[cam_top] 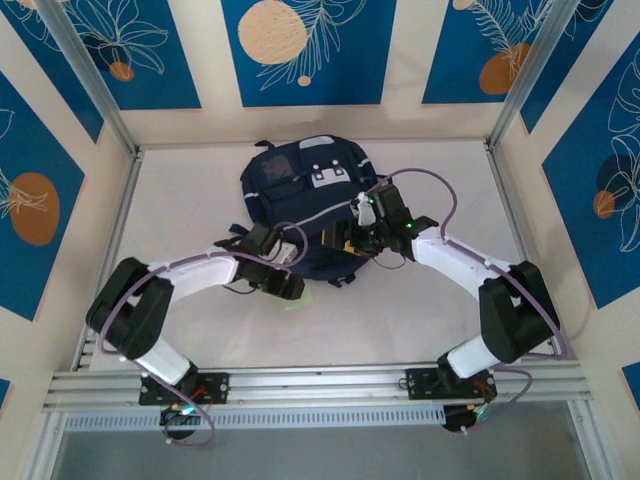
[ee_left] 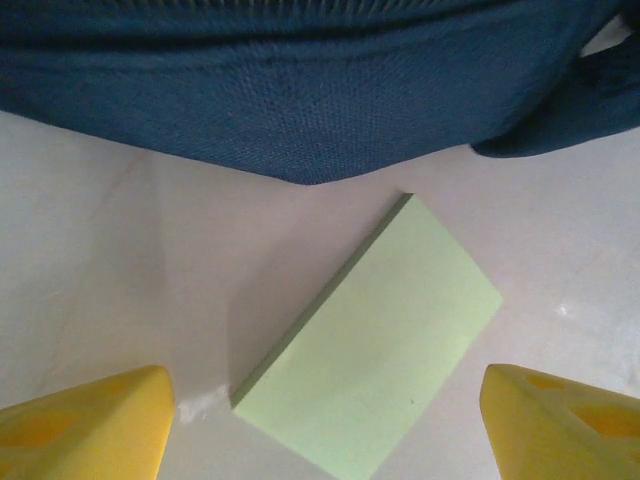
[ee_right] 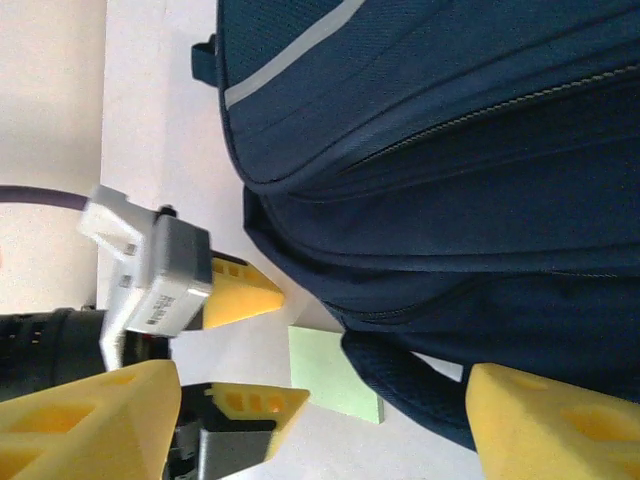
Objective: Pack the student bag
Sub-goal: Pick up the loose stationery from the center of the table.
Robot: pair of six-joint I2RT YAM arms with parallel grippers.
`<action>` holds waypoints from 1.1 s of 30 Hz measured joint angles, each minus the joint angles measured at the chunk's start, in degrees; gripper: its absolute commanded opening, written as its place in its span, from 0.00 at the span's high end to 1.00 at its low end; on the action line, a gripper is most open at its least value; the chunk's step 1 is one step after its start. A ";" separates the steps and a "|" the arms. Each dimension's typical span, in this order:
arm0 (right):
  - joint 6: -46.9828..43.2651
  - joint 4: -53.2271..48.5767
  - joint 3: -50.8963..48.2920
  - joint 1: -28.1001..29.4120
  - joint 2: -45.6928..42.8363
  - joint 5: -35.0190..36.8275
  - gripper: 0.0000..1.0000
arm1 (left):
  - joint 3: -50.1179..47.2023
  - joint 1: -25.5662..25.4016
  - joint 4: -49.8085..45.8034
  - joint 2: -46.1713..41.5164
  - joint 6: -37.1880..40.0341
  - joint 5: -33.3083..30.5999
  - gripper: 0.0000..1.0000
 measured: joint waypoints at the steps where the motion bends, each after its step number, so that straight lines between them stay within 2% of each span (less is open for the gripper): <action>1: 0.11 0.00 -0.39 -0.28 -0.33 0.07 0.24 | 0.35 -0.26 0.11 0.81 0.20 -0.52 0.21; 13: 1.60 1.86 -4.72 -3.54 -5.35 1.20 0.23 | 3.17 -5.60 -3.91 2.05 2.95 -6.97 0.22; 19: 1.66 2.99 -4.83 -4.37 -5.35 1.11 0.23 | 2.99 -12.04 -6.56 1.42 3.04 -7.41 0.23; 22: 1.64 3.23 -4.83 -4.52 -5.35 0.70 0.23 | 3.17 -13.33 -7.48 1.51 3.61 -8.87 0.25; 28: 1.66 3.43 -4.92 -4.79 -5.35 0.48 0.23 | 8.63 -16.76 -13.51 6.34 3.67 -15.34 0.20; 33: 1.86 3.41 -6.27 -5.81 -6.38 0.52 0.23 | 11.28 -19.80 -16.46 8.68 3.17 -19.67 0.22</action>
